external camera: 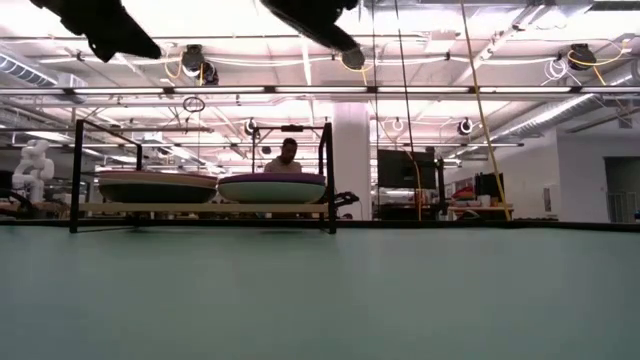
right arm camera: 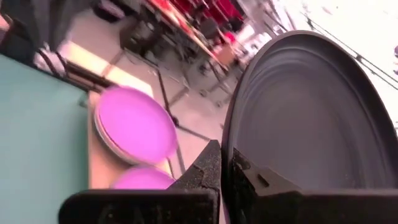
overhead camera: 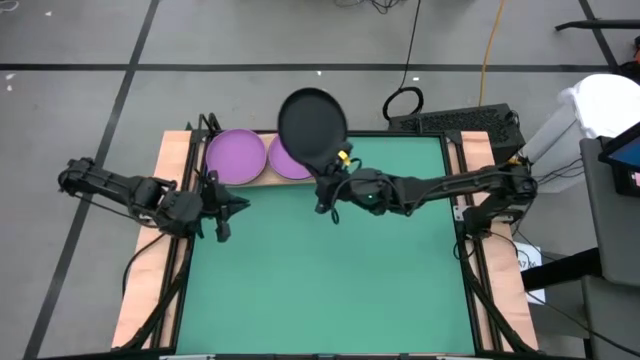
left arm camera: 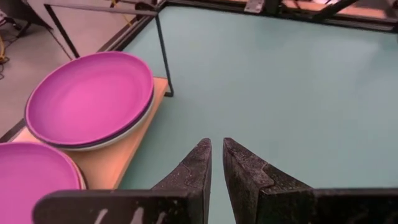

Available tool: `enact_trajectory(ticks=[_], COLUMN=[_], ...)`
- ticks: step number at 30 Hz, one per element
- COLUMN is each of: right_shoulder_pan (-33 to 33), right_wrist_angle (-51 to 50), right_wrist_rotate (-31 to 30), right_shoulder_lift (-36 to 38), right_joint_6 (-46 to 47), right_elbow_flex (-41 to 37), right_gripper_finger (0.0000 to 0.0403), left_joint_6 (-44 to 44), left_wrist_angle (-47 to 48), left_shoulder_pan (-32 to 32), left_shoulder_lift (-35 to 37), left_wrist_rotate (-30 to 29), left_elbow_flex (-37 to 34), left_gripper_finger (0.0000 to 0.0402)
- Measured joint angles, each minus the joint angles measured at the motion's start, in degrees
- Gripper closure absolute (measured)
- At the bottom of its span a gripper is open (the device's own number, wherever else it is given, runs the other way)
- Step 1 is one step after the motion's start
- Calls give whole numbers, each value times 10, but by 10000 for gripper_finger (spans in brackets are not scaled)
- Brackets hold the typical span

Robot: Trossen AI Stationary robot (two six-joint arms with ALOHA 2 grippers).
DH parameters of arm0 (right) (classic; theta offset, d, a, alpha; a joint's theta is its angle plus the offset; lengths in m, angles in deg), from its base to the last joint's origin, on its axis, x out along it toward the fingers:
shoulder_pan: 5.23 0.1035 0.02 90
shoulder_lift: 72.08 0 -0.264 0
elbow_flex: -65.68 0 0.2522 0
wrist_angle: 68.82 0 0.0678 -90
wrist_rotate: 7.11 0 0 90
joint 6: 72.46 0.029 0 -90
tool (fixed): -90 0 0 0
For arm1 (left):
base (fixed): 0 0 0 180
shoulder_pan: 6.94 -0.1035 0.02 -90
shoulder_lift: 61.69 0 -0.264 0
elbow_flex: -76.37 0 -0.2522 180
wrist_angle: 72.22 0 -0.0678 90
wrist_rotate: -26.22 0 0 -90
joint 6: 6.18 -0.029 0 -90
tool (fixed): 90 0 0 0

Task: Place and stack plates onto a shelf
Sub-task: Stack the black plate on top of the right violet plate on the shelf

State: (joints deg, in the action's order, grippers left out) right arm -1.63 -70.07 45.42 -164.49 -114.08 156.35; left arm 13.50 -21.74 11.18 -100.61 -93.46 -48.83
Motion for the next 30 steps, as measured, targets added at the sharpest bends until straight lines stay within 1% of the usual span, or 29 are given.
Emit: enact_trajectory(ticks=[10, 14, 16, 23, 28, 30], right_shoulder_pan=[-32, -53, -64, -88, -105, -110], right_wrist_angle=[117, 140, 141, 136, 116, 110], right_wrist_rotate=[133, 196, 212, 215, 267, 274], right_shoulder_lift=[-64, -83, -89, -97, -98, -99], right_joint_6=[7, 35, 52, 97, 139, 148], right_elbow_flex=[19, 19, 19, 19, 19, 19], right_gripper_finger=[403, 403, 403, 403, 403, 403], left_joint_6=[-3, -7, -11, -12, -12, -12], left_wrist_angle=[-2, -1, -1, -1, -1, -1], left_shoulder_pan=[26, 29, 29, 29, 29, 29], left_shoulder_lift=[7, 7, 7, 7, 7, 7], left_wrist_rotate=[-2, -3, -4, -4, -4, -4], left_elbow_flex=[0, 0, 0, 0, 0, 0], left_gripper_finger=[353, 353, 353, 353, 353, 353])
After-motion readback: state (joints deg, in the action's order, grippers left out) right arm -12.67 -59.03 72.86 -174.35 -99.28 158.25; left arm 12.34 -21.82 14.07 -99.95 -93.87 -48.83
